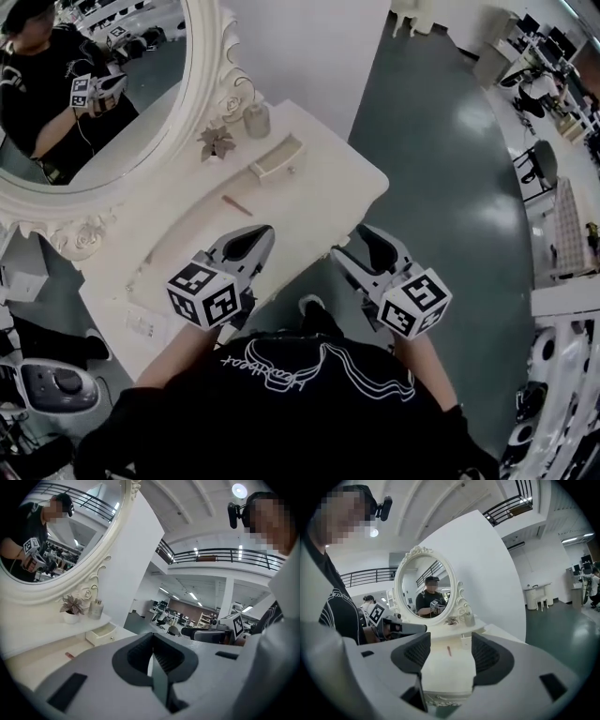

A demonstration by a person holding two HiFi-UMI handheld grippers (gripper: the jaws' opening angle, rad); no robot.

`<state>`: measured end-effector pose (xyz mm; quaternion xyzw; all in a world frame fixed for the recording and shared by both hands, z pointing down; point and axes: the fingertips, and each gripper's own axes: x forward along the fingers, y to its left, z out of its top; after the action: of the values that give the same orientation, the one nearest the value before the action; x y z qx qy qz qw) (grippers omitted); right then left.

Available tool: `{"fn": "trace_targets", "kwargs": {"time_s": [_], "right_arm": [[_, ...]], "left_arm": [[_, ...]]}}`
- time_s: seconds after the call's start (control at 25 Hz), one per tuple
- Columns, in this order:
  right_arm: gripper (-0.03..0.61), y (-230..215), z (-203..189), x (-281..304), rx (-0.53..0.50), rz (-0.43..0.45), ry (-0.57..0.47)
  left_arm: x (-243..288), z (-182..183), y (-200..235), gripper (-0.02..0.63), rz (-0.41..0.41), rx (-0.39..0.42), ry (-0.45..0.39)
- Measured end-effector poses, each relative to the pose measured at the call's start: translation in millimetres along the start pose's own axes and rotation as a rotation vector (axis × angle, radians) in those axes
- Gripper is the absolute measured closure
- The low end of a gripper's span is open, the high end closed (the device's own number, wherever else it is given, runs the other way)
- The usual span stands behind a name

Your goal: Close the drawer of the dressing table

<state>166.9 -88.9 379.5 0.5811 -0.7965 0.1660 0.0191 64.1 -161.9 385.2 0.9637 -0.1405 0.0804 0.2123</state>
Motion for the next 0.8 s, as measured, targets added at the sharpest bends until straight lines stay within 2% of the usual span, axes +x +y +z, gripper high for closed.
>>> {"fn": "trace_targets", "kwargs": {"time_s": [0.24,0.44,0.8], "right_arm": [[0.319,-41,5,43,-0.028,0.095,0.075],[0.324,-66,-1,85,-0.067,0.164,0.144],[0.336,-112,-35,157,-0.141,0.196,0.268]], "left_arm": [[24,11,30,0.609,0.133,-0.002,-0.032],[36,13,59,0.609,0.222,-0.056,-0.053],[49,-4,108,0.609,0.357,-0.105,-0.062]]}}
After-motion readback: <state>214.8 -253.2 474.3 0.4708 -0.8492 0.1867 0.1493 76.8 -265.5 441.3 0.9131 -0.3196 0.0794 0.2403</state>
